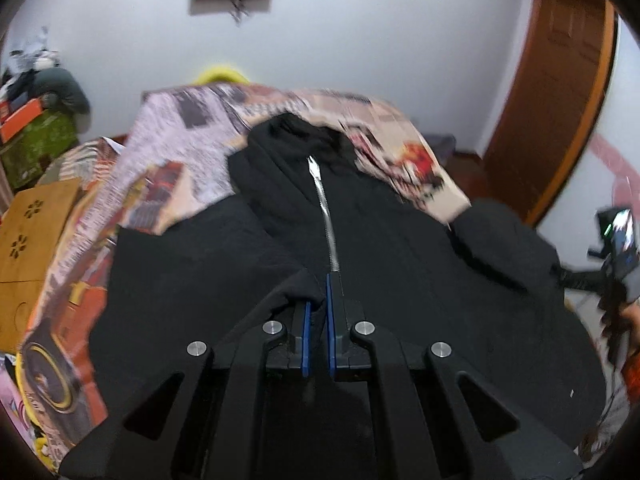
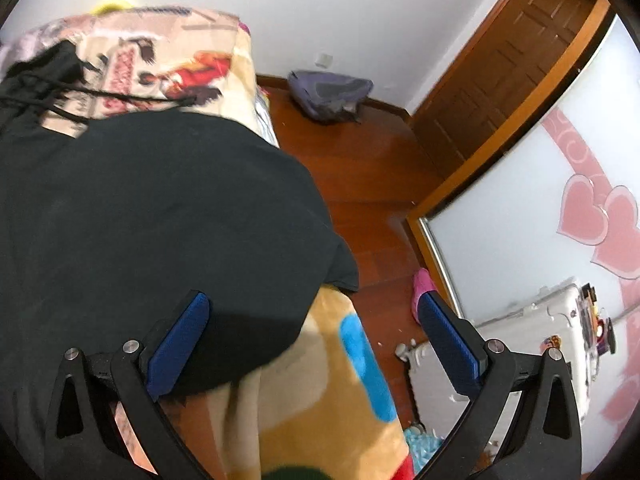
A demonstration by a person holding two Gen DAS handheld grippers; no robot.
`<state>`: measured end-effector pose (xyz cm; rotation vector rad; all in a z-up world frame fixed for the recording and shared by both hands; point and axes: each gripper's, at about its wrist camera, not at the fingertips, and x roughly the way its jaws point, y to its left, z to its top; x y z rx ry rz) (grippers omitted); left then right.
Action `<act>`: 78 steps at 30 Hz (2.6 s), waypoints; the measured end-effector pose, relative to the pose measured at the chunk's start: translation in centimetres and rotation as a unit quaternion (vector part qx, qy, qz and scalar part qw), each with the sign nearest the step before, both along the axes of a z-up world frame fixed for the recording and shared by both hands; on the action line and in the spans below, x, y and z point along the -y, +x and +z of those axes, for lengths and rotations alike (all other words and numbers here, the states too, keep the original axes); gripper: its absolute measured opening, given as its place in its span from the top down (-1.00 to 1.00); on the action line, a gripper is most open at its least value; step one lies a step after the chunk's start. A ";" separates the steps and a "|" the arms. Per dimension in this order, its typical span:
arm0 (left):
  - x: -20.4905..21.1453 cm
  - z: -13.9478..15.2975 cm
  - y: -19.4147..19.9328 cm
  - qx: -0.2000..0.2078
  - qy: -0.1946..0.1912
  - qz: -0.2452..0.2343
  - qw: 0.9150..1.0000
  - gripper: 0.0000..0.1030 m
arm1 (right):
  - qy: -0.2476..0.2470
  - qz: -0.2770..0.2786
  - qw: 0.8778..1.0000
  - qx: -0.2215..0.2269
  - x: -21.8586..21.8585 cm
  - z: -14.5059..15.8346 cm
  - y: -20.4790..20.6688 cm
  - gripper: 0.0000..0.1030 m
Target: Fold large clothes
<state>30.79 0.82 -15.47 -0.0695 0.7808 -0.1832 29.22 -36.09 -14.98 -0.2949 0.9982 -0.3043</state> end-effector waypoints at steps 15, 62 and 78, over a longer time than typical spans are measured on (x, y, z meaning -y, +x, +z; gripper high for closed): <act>2.0 -3.0 -4.9 -0.068 0.031 -0.086 0.993 0.14 | 0.093 0.255 0.960 0.070 -17.1 8.0 -5.8 -1.00; -15.5 -8.4 -11.5 -0.100 0.059 0.069 0.991 -0.08 | 0.236 0.391 0.889 -0.016 -36.8 4.2 -5.3 0.55; -15.1 -10.3 -9.7 -0.121 0.100 0.112 0.981 -0.09 | 0.256 0.226 0.938 0.057 -21.6 7.4 -1.3 0.56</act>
